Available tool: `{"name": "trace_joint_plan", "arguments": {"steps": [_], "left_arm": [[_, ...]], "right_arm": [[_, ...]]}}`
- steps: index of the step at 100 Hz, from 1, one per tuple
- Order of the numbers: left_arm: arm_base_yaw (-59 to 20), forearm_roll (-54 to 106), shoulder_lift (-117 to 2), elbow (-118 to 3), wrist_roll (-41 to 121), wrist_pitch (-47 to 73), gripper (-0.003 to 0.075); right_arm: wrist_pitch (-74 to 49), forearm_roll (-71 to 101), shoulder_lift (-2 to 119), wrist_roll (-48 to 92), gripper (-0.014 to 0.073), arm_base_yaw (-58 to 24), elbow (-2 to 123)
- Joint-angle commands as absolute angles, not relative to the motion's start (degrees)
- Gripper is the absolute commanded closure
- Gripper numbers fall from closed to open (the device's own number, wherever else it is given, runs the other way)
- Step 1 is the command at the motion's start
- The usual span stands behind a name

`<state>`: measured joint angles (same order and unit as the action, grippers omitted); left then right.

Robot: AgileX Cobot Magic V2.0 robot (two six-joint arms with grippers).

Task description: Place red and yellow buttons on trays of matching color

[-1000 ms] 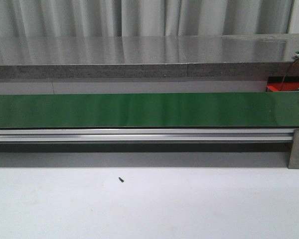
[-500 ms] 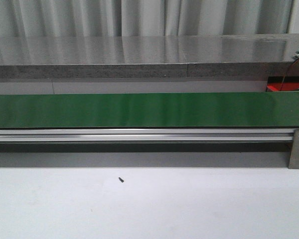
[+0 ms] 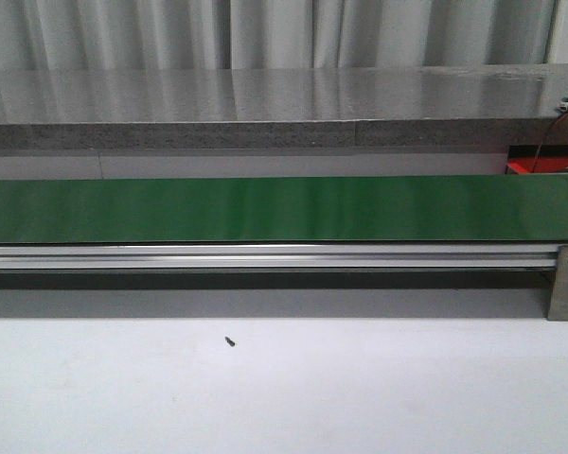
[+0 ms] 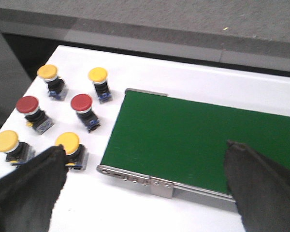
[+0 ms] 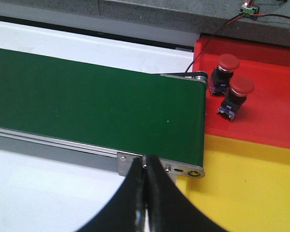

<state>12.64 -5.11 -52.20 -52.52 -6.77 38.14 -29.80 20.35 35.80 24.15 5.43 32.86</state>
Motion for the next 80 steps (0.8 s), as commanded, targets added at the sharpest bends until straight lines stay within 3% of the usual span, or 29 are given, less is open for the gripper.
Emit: {"name": "trace_joint_plan", "arguments": {"steps": [1, 36, 80], "left_arm": [[14.2, -7.5, -58.1, -58.0, -8.0, 35.5, 0.0083], [23.0, -7.6, -81.0, -71.9, -8.0, 38.5, 0.0083], [29.0, -8.6, -95.6, -77.0, -8.0, 37.7, 0.0083]], "right_arm": [[-26.4, 21.4, 35.6, 24.5, 0.0662, 5.5, 34.2], [-26.4, 21.4, 35.6, 24.5, 0.0662, 5.5, 34.2], [-26.4, 21.4, 35.6, 24.5, 0.0662, 5.5, 34.2]]}}
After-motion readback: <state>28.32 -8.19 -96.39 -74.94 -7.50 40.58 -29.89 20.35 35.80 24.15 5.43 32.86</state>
